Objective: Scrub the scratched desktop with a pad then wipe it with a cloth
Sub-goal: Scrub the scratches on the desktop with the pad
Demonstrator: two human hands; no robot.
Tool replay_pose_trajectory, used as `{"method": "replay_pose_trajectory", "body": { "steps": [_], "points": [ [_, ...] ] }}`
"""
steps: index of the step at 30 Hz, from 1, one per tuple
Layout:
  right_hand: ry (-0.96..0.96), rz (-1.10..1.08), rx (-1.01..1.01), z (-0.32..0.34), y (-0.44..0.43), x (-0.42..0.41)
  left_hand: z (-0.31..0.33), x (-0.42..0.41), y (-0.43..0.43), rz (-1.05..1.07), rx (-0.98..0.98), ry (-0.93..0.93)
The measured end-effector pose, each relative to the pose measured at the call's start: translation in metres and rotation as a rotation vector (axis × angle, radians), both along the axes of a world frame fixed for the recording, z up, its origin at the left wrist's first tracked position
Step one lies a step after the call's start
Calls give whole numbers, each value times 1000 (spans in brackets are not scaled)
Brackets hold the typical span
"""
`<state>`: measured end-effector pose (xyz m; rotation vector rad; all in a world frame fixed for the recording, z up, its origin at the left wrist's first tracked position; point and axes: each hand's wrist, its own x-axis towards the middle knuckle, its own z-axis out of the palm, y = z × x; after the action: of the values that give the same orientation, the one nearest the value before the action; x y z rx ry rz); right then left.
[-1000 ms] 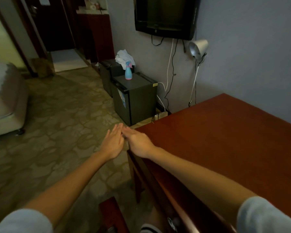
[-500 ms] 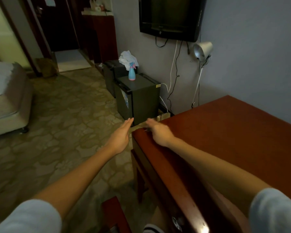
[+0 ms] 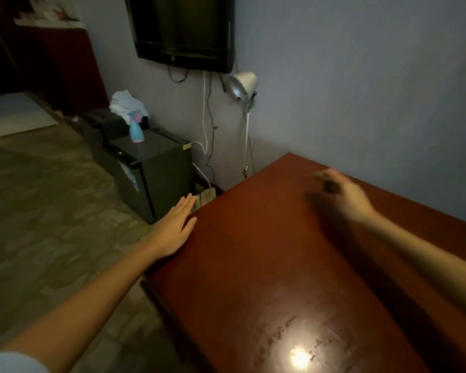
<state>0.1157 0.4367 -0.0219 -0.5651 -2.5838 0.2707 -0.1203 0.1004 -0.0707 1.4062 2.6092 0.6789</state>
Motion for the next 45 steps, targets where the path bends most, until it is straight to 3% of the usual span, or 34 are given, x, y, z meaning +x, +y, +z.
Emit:
{"method": "replay_pose_trajectory", "body": {
  "steps": [2,4,7,9,14,22,26,28,33,35,38,42,45],
  "points": [
    [-118,-442,68,-12,78,26,-5,-5,8,-10,-57,40],
    [-269,-791,-11,-32,132,60,-11,-8,9,18,-94,71],
    [-289,-1005,-207,-53,155,70,-16,-10,10,28,-143,94],
    [-215,-1005,-263,-51,140,44,-16,-10,11,26,-160,85],
    [-84,-535,-256,-44,43,-71,-12,-6,10,33,-174,86],
    [-186,297,-218,-48,-200,-187,-2,7,8,127,-90,12],
    [-263,452,-362,-34,-210,-189,-2,9,6,177,-4,-26],
    [-191,374,-434,-24,-165,-177,-4,5,6,165,-33,3],
    [98,-179,-210,-20,28,-91,-1,-8,23,43,-125,67],
    [65,-523,-140,-35,92,-36,6,-7,50,0,-129,41],
    [-73,-985,-204,-62,143,24,11,0,92,-52,-159,15],
    [-112,-1030,-320,-57,142,-4,0,3,112,-7,-156,152],
    [-95,-887,-333,-50,117,-63,-4,4,112,16,-139,185]
  ]
}}
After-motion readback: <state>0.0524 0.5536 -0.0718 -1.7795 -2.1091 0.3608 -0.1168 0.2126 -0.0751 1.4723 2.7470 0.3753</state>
